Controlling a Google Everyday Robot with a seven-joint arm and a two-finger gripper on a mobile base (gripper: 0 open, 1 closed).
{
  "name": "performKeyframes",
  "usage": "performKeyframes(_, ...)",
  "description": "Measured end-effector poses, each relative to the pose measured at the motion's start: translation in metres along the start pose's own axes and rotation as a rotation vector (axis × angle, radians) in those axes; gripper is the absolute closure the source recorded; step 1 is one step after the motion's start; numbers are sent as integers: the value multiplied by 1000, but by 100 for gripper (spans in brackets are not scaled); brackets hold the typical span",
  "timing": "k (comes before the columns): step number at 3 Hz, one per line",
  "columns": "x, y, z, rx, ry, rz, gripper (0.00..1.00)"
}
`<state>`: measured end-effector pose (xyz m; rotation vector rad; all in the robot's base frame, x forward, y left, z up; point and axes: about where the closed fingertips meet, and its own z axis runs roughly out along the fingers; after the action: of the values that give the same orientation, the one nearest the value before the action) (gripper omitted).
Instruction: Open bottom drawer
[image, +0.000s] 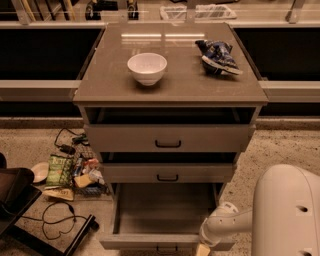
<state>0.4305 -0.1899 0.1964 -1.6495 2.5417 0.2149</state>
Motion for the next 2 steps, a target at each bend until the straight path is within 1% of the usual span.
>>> performKeyframes(1,4,5,7,-17,-8,10,0)
performKeyframes(2,23,38,27,-83,-1,43,15)
